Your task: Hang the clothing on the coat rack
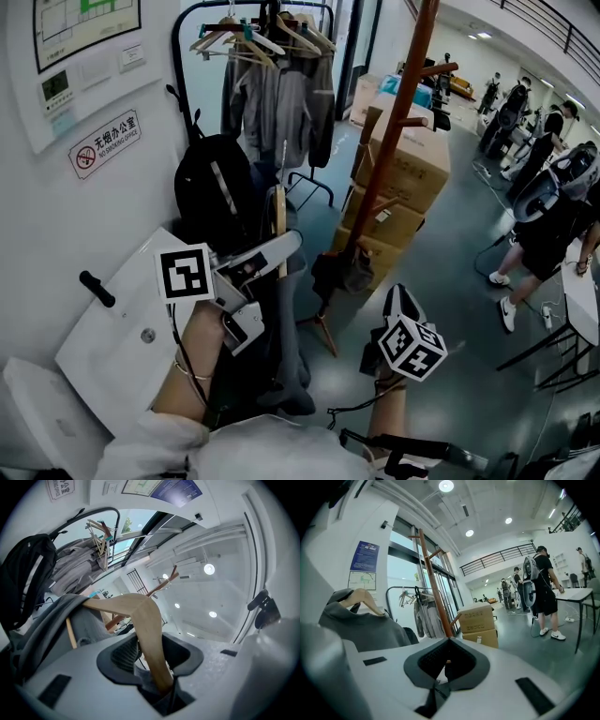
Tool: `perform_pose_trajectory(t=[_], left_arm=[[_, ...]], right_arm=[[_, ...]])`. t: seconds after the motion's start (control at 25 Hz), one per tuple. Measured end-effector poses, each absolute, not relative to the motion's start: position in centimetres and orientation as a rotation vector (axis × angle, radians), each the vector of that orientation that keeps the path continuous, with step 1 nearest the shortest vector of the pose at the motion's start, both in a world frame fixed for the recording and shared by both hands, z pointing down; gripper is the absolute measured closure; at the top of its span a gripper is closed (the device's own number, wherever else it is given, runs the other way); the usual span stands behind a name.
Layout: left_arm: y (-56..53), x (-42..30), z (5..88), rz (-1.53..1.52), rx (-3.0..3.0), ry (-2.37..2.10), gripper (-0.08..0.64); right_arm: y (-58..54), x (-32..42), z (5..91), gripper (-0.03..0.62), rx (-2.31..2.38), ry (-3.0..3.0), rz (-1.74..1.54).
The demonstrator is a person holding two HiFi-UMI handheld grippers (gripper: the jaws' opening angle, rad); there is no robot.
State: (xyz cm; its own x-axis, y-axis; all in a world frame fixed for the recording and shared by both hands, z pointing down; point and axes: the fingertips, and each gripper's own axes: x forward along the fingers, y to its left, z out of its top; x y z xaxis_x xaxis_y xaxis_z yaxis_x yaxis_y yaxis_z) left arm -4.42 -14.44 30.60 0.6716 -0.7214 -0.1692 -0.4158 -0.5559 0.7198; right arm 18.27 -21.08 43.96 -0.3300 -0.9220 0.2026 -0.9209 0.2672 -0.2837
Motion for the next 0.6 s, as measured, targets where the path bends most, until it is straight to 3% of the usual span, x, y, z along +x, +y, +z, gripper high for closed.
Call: perform_pose_trajectory(t=[0.6], left_arm=[[-23.8, -6.4, 31.4, -0.556, 2.196, -0.784, 0.402]], right_arm=[[-30.1, 17.3, 41.8, 0.569, -1.880, 2.440, -0.458]])
